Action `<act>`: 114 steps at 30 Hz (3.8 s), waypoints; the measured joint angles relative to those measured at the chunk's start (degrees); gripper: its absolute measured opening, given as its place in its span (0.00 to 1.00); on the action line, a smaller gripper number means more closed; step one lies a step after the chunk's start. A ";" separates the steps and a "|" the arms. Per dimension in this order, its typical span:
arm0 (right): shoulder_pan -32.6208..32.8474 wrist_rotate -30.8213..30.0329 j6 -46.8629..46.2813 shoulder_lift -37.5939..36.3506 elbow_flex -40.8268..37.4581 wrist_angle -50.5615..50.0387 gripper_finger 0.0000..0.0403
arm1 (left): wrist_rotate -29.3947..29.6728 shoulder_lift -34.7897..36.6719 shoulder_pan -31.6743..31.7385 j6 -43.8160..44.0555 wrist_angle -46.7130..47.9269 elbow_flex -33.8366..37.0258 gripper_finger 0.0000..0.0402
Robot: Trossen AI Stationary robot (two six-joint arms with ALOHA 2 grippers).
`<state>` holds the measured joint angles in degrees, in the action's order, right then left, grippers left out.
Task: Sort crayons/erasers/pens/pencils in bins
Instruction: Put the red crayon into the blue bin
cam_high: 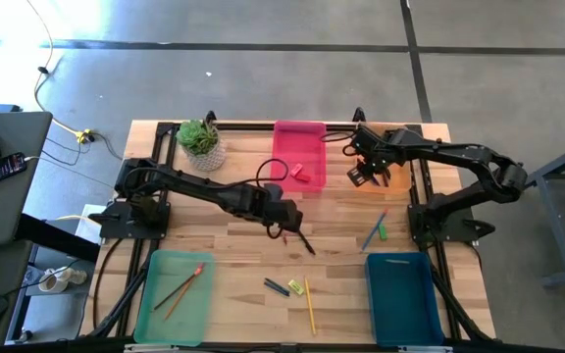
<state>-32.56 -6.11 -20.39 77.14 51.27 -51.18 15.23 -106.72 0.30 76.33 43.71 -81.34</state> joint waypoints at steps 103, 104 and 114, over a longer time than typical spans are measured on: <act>15.67 30.74 17.88 -29.20 0.00 -1.42 0.33 | -16.16 -5.55 0.87 -23.69 -22.06 0.10 0.02; 16.34 30.77 17.87 -29.25 0.00 -0.58 0.33 | -15.88 -5.55 0.90 -24.17 -24.49 0.09 0.02; 21.49 30.75 17.63 -29.22 0.00 7.93 0.33 | -11.49 -5.49 0.18 -31.98 -42.33 0.09 0.02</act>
<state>-11.06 24.64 -2.77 47.92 51.27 -43.25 3.74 -112.20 0.48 44.35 1.39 -81.25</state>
